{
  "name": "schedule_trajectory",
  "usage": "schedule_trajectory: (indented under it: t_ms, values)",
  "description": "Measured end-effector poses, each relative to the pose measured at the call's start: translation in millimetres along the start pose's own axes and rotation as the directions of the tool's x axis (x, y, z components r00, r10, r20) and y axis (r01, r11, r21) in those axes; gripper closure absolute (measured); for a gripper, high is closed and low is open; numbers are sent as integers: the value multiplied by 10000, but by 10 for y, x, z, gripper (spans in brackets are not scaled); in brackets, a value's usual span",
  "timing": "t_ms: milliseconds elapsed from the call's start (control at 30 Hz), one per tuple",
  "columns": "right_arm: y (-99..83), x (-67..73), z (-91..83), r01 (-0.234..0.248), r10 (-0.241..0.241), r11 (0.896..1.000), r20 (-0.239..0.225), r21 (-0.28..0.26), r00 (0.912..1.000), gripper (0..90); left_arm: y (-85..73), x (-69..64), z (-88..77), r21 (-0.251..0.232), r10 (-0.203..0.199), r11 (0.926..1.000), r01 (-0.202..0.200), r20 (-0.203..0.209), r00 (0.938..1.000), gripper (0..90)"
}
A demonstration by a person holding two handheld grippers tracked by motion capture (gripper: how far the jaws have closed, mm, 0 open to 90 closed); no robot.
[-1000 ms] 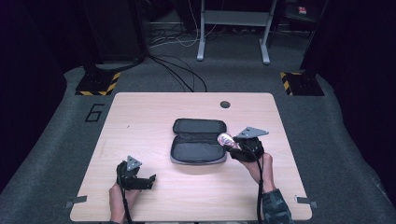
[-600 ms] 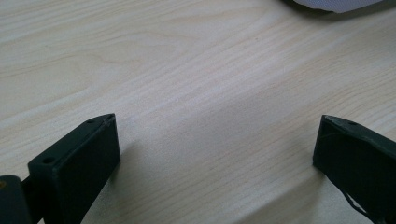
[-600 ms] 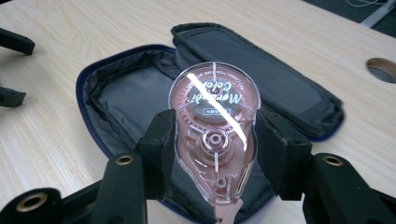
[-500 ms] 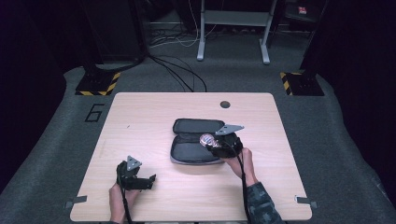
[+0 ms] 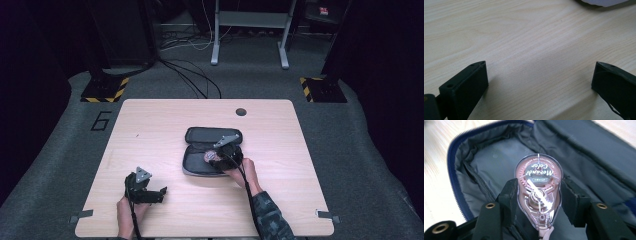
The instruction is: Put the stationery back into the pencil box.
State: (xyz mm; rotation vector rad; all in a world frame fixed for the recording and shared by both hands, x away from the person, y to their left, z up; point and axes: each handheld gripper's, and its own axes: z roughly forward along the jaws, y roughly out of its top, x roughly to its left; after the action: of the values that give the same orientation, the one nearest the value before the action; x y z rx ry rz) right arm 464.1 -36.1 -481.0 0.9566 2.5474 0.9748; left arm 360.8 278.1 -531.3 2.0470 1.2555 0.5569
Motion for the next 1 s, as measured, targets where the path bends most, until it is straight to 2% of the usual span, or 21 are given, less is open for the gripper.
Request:
schedule_trajectory:
  t_ms: [133,167,233,300,367,467,600,633,700,733,833,867,1000]
  values:
    - [9,6,79,-7,7,9994,11,343,10000,491,4,3,-7,92,5,10000,-6,48,10000,5]
    - [12,5,94,56,-60,9991,102,423,9999,489,0,-1,1,-13,-19,10000,19,1,10000,5]
    - [16,7,112,64,-80,9983,275,576,9996,479,4,3,-7,93,3,10000,-4,48,10000,5]
    - [20,4,115,-79,67,9982,213,598,9997,427,0,-1,0,-4,-14,10000,14,5,10000,5]
    - [26,1,103,-280,273,9976,109,640,9996,324,2,1,-4,50,-3,10000,3,30,10000,5]
    - [22,-16,44,-317,317,9982,5,501,9995,217,0,-1,0,-2,-18,10000,18,8,10000,5]
    - [-3,-33,-115,-585,586,9983,-89,80,9982,144,0,-1,0,5,-13,10000,13,9,10000,5]
    - [-14,-50,-174,-450,449,9990,-117,-23,9989,140,4,3,-7,92,7,10000,-7,48,10000,5]
    - [-40,-49,-287,-608,605,9978,-138,-251,9981,130,0,0,-1,11,-2,10000,2,9,10000,5]
    - [-59,-59,-348,-504,499,9977,-141,-447,9987,124,0,-1,-1,8,-7,10000,7,10,10000,5]
    - [-129,-70,-555,-500,504,9962,45,-717,9987,97,4,3,-8,100,25,9999,-26,49,10000,5]
    - [-149,-81,-599,-399,410,9963,128,-763,9991,90,0,-1,0,-6,-1,10000,1,11,10000,6]
    - [-291,-106,-833,-490,536,9935,420,-1030,9977,66,2,2,-5,66,18,10000,-18,41,10000,6]
